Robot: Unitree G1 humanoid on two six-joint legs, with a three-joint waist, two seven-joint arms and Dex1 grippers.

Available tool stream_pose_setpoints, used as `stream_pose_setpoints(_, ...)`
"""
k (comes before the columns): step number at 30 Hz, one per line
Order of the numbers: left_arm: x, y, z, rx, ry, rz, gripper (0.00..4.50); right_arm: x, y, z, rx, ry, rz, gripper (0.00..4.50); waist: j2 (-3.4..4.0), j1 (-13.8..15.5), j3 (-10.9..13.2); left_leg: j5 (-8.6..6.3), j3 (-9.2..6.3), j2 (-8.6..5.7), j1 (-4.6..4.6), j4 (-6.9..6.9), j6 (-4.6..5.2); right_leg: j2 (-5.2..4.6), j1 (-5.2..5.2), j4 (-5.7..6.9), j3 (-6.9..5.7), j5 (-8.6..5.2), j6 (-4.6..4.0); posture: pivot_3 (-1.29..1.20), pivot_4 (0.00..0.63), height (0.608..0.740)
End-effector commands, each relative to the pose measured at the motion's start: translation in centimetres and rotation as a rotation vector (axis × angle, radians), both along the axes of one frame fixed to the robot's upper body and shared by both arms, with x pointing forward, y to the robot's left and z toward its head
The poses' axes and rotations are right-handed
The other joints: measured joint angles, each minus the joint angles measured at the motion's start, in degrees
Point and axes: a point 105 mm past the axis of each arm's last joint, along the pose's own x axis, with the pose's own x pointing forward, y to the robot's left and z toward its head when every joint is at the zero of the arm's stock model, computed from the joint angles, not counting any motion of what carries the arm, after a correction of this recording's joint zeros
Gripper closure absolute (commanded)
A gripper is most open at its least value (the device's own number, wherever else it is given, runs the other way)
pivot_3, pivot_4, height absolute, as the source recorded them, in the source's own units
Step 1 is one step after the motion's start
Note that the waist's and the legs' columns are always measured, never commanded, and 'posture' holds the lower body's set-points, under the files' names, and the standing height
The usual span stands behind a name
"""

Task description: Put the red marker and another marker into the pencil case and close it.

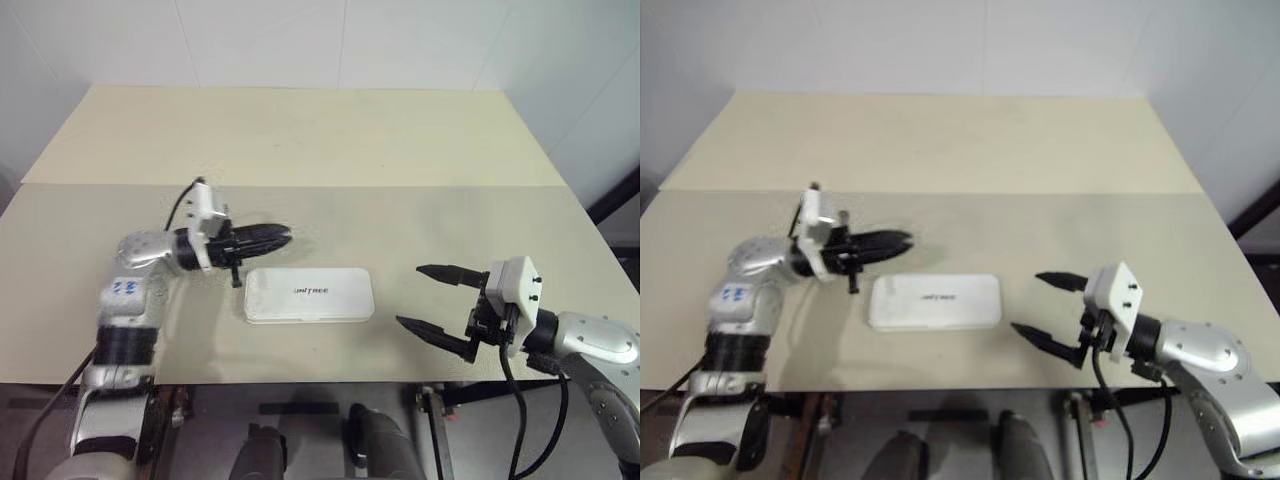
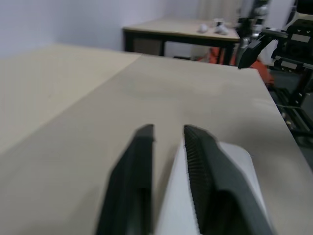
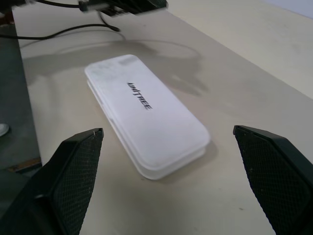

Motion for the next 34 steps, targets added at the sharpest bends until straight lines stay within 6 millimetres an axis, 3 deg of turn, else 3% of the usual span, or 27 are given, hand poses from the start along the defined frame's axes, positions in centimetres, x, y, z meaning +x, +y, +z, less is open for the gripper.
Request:
stream_pose_setpoints(1,-1.4,1.4,1.2,0.006,-0.034,0.013,2.18,0.5,-0.8,1.1,-0.010,-0.039,0.023,0.00,0.01,0.2,0.0,0.00,-0.02,0.00,0.01,0.02,0.00,0.01,-0.02,-0.08,-0.02,-0.02,-0.04,0.00,0.150,0.740)
stream_pose_setpoints(7,-3.3,3.9,-0.2,0.117,-0.017,0.004,0.09,1.9,-2.6,1.7,0.006,-0.041,0.039,0.00,0.08,0.5,0.1,0.00,-0.05,0.00,0.00,0.04,-0.01,0.00,0.00,-0.08,-0.06,-0.19,-0.34,0.00,0.150,0.740)
stream_pose_setpoints(17,-5.9,9.0,1.2,0.099,0.017,-0.064,0.04,1.6,-5.8,2.5,-0.002,-0.106,0.026,0.00,0.23,0.0,0.1,-0.04,0.00,0.01,-0.02,-0.04,-0.06,0.00,-0.02,-0.07,-0.07,-0.14,-0.25,0.00,0.150,0.740)
stream_pose_setpoints(21,-6.1,10.4,0.2,0.163,0.095,-0.023,0.04,2.3,-6.6,2.5,-0.015,-0.117,-0.015,0.00,0.29,0.0,0.2,-0.04,0.02,0.02,0.00,-0.03,-0.06,0.00,-0.05,-0.10,-0.07,-0.17,-0.30,0.00,0.150,0.740)
stream_pose_setpoints(28,-5.4,11.2,0.0,0.197,0.121,0.016,0.04,3.0,-5.6,2.7,-0.001,-0.140,-0.020,0.00,0.35,0.1,0.2,-0.04,0.01,0.02,0.01,0.00,-0.07,0.00,-0.09,-0.01,-0.07,-0.17,-0.30,0.00,0.150,0.740)
stream_pose_setpoints(34,-4.6,10.6,0.9,0.189,0.086,0.012,0.04,3.3,-4.3,2.5,0.053,-0.163,-0.022,0.00,0.35,0.1,0.2,-0.06,0.02,0.02,-0.04,-0.03,-0.10,0.00,-0.11,0.02,-0.07,-0.07,-0.12,0.00,0.150,0.740)
